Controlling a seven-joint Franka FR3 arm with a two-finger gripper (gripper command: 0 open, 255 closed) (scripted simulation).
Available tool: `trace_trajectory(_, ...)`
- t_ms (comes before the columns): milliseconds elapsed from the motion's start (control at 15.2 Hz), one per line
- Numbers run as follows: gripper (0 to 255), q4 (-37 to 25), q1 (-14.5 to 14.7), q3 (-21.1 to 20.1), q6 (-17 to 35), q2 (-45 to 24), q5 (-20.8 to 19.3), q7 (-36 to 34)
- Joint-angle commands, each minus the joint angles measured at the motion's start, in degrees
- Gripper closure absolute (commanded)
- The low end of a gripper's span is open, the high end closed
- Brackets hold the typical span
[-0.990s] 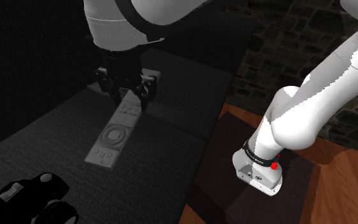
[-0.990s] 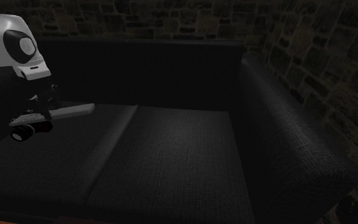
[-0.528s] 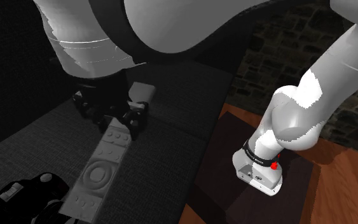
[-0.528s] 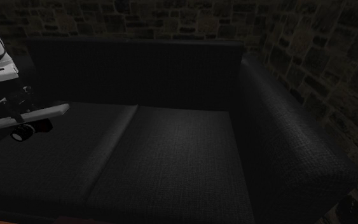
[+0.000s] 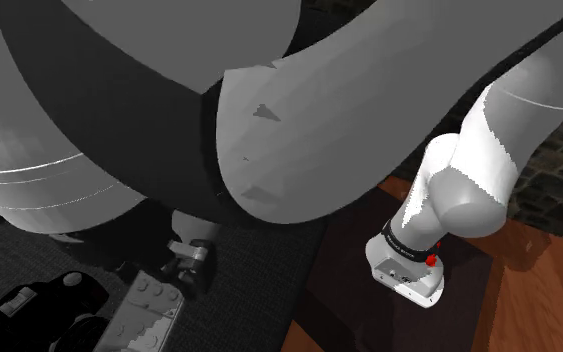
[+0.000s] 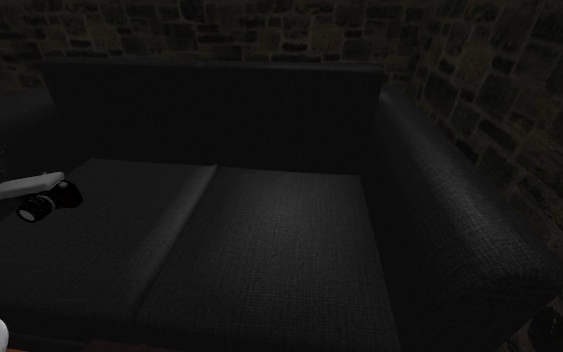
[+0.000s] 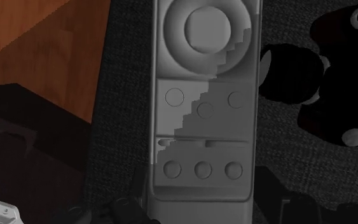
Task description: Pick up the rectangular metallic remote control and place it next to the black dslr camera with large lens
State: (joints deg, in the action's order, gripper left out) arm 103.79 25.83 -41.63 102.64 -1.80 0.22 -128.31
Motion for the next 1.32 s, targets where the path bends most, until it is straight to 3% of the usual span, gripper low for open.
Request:
trace_trajectory(0, 255, -3.46, 1.88, -1.5, -0.76, -3.55, -2.36, -3.98)
trace_trajectory(528, 255, -17.91, 13.5, -3.78, -4.98, -17.68, -12.03, -17.8)
trace_trajectory(1254, 255, -10.22, 12.75, -3.3, 3.15, -18.47, -12.88, -18.35)
